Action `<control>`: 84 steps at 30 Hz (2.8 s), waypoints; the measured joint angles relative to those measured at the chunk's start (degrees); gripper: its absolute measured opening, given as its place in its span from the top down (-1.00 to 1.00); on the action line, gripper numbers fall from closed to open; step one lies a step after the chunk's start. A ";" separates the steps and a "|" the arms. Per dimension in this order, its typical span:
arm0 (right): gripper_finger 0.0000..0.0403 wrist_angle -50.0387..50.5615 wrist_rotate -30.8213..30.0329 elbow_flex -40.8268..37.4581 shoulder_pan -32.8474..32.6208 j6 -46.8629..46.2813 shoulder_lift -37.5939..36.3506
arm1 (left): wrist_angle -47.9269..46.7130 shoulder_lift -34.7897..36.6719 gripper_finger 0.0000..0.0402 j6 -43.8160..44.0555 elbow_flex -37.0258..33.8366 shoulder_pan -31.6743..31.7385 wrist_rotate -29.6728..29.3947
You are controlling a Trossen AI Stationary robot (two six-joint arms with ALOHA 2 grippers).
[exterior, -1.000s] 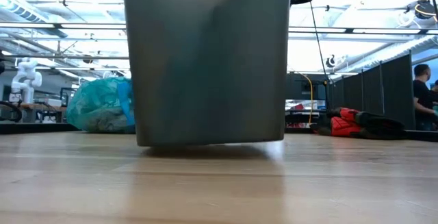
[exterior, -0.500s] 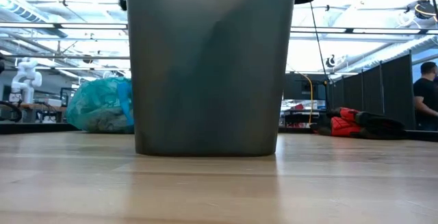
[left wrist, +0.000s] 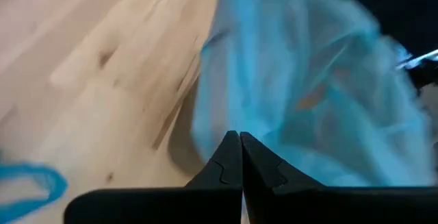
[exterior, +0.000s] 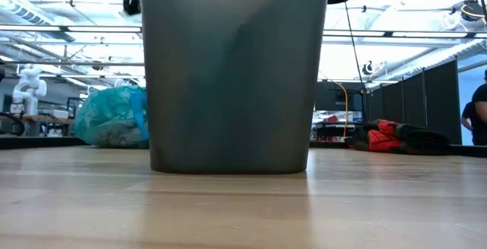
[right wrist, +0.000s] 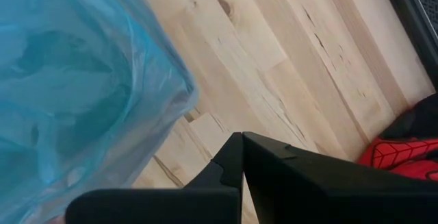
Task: Place trash/remove bag and relplace
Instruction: Insert the new blue trash bag into the trash bin
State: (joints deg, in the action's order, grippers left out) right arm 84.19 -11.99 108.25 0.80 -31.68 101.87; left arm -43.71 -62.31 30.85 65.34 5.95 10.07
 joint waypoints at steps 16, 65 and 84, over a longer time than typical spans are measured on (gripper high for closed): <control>1.00 -0.16 0.38 0.00 0.10 0.41 0.00 | 5.89 -0.72 1.00 1.22 -6.75 0.18 -3.14; 1.00 -44.07 -10.39 -38.62 -12.55 -33.31 -29.50 | 14.23 -1.72 1.00 0.35 -12.30 1.16 -0.33; 1.00 -45.95 -1.84 -38.49 -8.94 -31.60 -18.58 | 13.94 -3.09 1.00 -1.64 -12.23 1.16 -2.95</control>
State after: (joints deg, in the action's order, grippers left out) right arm 38.24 -13.83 69.76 -8.14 -63.28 83.28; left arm -29.76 -65.40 29.21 53.10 7.11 7.11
